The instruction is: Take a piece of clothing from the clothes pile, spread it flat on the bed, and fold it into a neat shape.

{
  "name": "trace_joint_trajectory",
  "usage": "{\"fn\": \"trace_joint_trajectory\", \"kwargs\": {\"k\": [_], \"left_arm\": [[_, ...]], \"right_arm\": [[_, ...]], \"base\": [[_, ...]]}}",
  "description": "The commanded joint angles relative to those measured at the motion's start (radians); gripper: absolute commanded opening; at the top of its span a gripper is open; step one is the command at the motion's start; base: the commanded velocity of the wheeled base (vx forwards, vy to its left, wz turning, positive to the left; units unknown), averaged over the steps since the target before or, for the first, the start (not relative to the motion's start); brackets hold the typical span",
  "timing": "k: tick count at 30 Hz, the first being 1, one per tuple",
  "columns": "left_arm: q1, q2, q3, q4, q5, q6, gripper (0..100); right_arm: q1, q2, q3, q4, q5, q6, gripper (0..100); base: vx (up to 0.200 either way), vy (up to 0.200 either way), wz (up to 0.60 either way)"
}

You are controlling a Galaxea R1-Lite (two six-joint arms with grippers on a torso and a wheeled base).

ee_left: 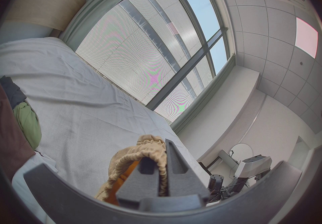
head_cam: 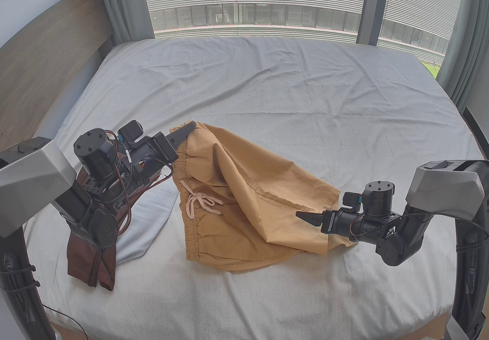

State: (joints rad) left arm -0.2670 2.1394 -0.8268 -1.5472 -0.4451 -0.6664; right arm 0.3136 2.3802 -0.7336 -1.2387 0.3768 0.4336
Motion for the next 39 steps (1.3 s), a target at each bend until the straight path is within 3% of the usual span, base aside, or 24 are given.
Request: {"fn": "trace_joint_trajectory", "kwargs": {"k": [1, 7, 29, 30, 39], "left_arm": [[-0.001, 0.002, 0.0, -0.001, 0.0, -0.001, 0], [-0.001, 0.002, 0.0, -0.001, 0.002, -0.001, 0], [0.0, 0.004, -0.003, -0.001, 0.002, -0.002, 0], [0.0, 0.004, -0.003, -0.001, 0.002, -0.002, 0], [0.0, 0.014, -0.009, -0.001, 0.003, -0.002, 0]], "right_arm": [[0.005, 0.004, -0.009, -0.019, -0.001, 0.01, 100], [0.004, 0.034, -0.069, -0.048, -0.004, 0.07, 100], [0.013, 0.088, -0.125, -0.05, -0.006, 0.074, 100], [0.013, 0.088, -0.125, -0.05, -0.006, 0.073, 0], [0.01, 0.082, -0.109, -0.108, -0.004, 0.073, 0]], "base": [[0.0, 0.0, 0.0], [0.0, 0.0, 0.0], [0.0, 0.0, 0.0], [0.0, 0.0, 0.0], [0.0, 0.0, 0.0]]}}
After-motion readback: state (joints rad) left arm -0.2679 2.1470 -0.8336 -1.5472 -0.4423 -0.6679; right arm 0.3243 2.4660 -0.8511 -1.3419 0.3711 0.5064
